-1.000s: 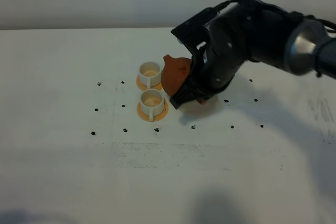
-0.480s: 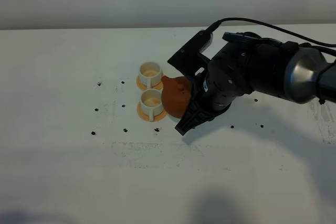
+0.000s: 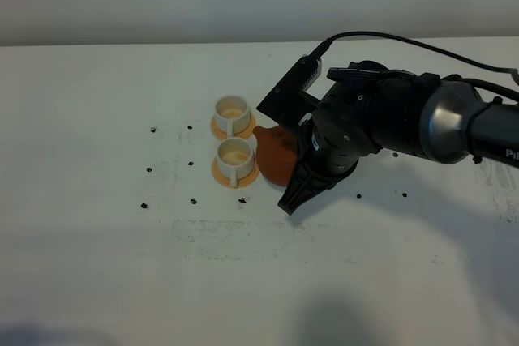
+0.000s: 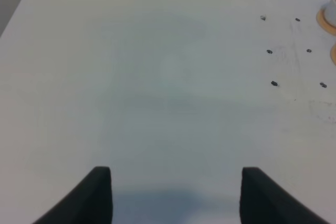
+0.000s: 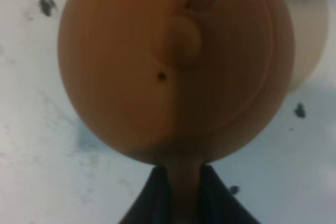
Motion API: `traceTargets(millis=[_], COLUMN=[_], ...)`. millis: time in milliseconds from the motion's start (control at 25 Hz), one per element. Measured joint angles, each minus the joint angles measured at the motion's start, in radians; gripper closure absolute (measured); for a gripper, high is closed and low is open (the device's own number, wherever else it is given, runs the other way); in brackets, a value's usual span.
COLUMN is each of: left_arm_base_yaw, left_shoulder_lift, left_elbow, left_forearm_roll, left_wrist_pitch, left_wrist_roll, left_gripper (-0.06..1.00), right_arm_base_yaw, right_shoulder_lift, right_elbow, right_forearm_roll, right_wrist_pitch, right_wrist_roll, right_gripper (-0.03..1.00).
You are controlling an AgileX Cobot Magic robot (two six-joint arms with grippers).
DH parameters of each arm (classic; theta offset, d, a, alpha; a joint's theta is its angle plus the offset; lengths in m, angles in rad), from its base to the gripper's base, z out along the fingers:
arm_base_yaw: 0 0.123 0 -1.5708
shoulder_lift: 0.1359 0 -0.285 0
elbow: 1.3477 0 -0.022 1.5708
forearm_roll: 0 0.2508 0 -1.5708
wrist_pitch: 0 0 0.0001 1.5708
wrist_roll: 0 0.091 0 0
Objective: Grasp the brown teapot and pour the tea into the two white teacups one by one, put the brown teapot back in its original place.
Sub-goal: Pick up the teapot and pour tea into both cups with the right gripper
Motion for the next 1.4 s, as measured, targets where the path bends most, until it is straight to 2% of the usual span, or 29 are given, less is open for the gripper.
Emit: traceTargets(millis=[280, 1400], left_arm_base_yaw=[0.0, 0.0], left_shoulder_lift=[0.0, 0.0], left_elbow=[0.0, 0.0], left_forearm_roll=[0.0, 0.0], left_wrist_pitch=[0.0, 0.0], left_wrist_roll=[0.001, 0.001], left_gripper=[0.44, 0.44], right_arm_base_yaw=[0.0, 0.052], right_shoulder_lift=[0.023, 0.104], right_elbow=[-0.057, -0.058], right_forearm_roll=[-0.062, -0.244], right_wrist_pitch=[0.011, 0.005], right_wrist_roll=[0.006, -0.013], right_gripper=[0.84, 0.84])
